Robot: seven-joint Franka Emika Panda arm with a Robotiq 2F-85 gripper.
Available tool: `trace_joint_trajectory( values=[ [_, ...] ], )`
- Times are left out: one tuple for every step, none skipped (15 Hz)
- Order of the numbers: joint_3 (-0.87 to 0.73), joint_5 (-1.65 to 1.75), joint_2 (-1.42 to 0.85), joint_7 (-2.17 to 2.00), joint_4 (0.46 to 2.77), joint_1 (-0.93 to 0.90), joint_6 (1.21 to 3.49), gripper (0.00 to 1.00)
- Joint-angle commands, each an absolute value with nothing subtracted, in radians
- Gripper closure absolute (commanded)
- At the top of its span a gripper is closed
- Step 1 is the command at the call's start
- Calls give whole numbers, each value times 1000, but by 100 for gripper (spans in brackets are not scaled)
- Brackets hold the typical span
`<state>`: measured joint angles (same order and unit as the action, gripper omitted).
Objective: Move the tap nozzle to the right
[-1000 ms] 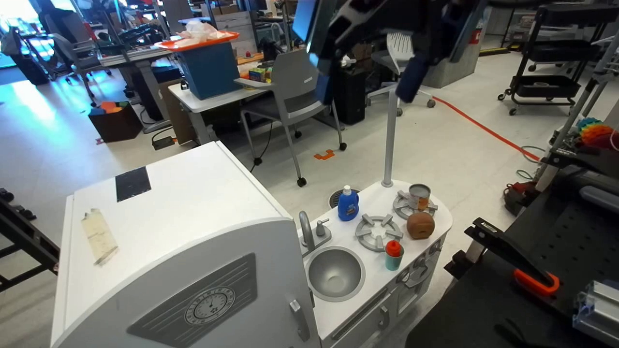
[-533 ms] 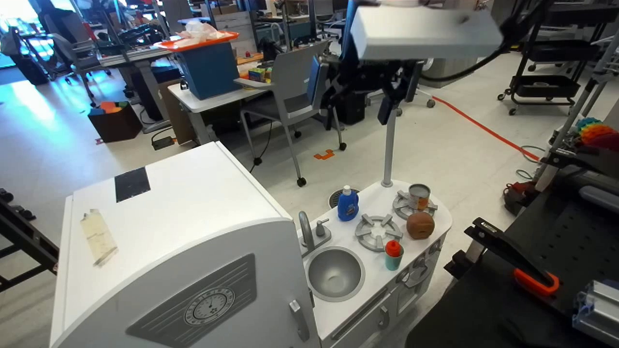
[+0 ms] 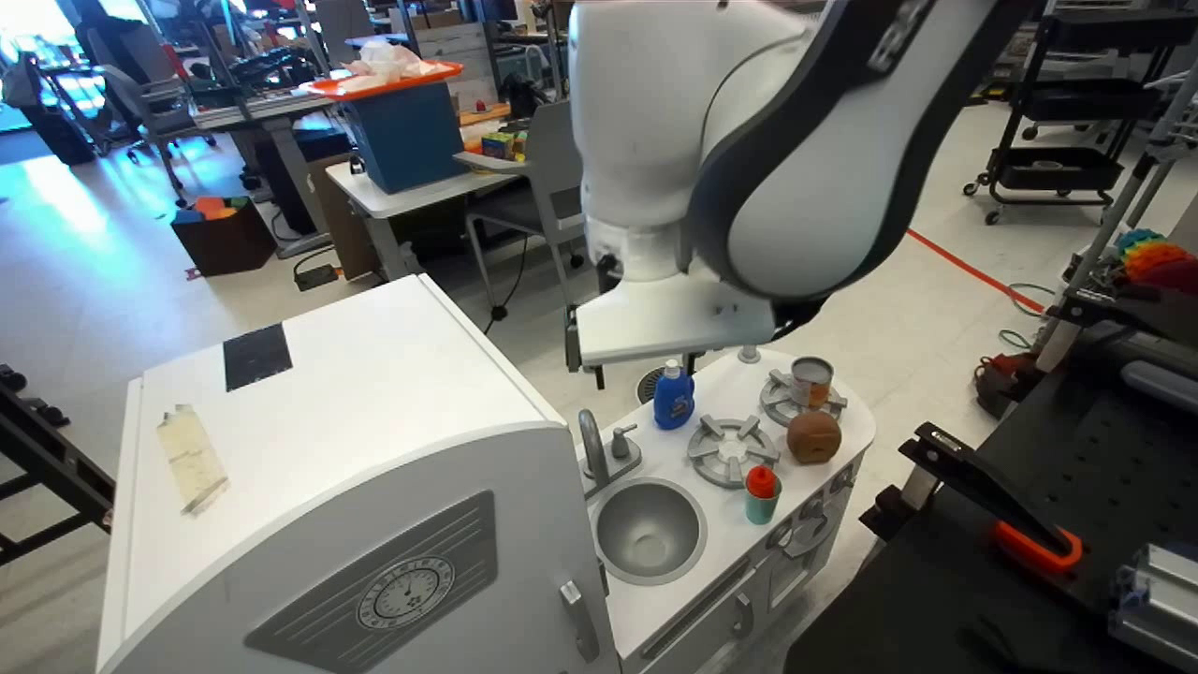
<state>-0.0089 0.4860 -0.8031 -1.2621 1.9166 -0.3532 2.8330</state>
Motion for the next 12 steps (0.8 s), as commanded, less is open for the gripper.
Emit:
trace_joint_trajectory(
  values=[
    [-104,363,-1040,-1249,1671,-484,2816,0],
    [-131,339,-1098,-1251,1616,-515,2809,0],
    [-151,319,-1154,-1247,1564,-536,2799,0],
    [-170,303,-1209,-1243,1514,-552,2789,0],
    [-187,291,-1258,-1242,1466,-566,2781,0],
    [-197,278,-1304,-1243,1417,-576,2767,0],
    [-205,266,-1347,-1240,1366,-581,2747,0],
    [-215,259,-1385,-1236,1319,-586,2729,0],
    [-221,253,-1420,-1231,1270,-587,2707,0],
    [-227,253,-1452,-1225,1225,-589,2684,0],
    [-227,254,-1471,-1211,1190,-589,2657,0],
    [-226,254,-1477,-1196,1171,-584,2619,0]
  ],
)
